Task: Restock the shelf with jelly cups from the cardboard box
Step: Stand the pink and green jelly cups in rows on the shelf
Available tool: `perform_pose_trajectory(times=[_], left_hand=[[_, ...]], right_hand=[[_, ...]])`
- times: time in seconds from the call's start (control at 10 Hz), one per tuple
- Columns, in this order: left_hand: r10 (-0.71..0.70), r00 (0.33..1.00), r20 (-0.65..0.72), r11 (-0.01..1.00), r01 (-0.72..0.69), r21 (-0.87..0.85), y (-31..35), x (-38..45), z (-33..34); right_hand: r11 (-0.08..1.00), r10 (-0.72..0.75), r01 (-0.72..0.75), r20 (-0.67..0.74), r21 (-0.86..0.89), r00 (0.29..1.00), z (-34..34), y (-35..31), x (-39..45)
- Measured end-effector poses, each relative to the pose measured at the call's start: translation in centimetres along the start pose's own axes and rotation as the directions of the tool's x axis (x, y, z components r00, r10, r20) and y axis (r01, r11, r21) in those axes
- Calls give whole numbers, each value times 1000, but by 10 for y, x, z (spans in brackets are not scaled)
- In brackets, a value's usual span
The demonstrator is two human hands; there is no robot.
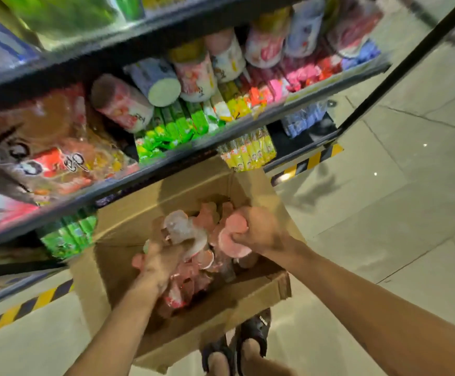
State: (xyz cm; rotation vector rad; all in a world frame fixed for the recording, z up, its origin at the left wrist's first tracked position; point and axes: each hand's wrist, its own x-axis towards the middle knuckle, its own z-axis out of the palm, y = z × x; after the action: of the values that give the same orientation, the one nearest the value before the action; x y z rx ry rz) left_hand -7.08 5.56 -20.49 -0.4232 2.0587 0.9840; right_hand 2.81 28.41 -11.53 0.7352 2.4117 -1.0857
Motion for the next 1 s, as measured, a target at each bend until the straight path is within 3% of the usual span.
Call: perform_pose_trajectory(times=[0.1,0.2,0.5,0.6,0.7,1.0], left_hand=[[247,964,95,969,-247,-15,100,-129,-28],[408,909,87,912,-409,5,128,-165,-52],[645,760,80,764,-644,-44,250,-290,-122],[676,731,91,737,-674,-52,283,-325,-141],[736,676,29,676,-733,-72,316,-374,-160],[868,496,18,496,-868,30,408,-521,-224]], right_hand=[[993,-92,86,-71,-85,993,-51,-30,-35],[976,-203,190,-130,-102,971,-100,-58,-70],[914,-329,282,-126,-291,936,-252,-178,-161],[877,-415,333,-198,-346,888,-301,-211,-193],[838,-481,366,-232,-405,845,-347,-249,-234],[763,-621,442,-343,-472,705,-467,-354,-346]])
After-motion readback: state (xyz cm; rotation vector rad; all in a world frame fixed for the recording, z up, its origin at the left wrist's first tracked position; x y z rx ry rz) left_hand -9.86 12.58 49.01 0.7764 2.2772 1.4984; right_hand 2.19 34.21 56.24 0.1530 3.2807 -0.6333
